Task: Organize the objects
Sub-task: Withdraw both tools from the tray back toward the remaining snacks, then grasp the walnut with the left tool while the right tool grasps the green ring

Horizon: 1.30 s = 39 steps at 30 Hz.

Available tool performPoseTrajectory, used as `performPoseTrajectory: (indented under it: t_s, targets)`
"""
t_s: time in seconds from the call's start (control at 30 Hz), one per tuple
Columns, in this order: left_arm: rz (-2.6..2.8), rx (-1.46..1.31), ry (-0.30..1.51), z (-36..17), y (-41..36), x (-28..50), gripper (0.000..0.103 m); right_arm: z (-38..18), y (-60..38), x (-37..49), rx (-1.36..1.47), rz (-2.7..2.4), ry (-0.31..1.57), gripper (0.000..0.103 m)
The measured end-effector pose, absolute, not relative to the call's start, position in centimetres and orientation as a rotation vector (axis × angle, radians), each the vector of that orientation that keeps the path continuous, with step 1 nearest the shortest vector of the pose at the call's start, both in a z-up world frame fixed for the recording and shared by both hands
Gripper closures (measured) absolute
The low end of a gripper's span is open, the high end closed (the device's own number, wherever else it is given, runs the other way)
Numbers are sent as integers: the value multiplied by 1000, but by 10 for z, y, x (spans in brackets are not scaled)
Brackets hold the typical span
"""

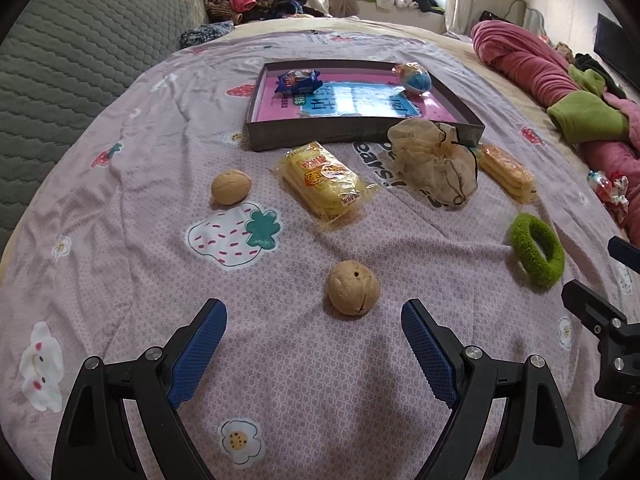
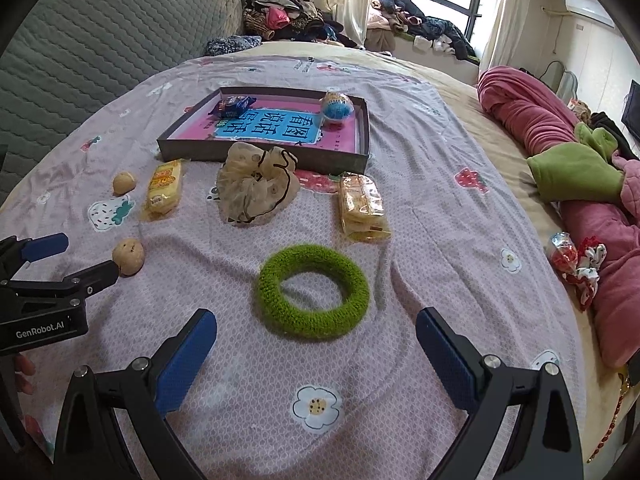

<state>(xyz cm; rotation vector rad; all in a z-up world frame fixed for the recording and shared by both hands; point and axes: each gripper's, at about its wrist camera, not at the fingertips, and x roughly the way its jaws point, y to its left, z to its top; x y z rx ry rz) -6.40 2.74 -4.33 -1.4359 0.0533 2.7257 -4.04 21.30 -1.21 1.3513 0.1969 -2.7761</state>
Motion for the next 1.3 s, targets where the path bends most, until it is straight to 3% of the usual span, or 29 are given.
performPoseTrajectory:
  t_s: [0.57, 0.93, 1.1, 1.3]
  targets:
    - [2706, -1486, 30, -60, 27, -82, 13, -34, 209, -65, 1411, -2752, 209, 3]
    - [2699, -1493, 40, -66, 33, -87, 13, -46, 205, -75, 1437, -2731, 228, 9]
    - [2697, -1501, 8, -70, 34, -90, 13, -51, 204, -80, 1430, -2730, 218, 22]
    - [2697, -1495, -6, -71, 32, -90, 13, -56, 202, -79, 1415, -2745, 240, 26]
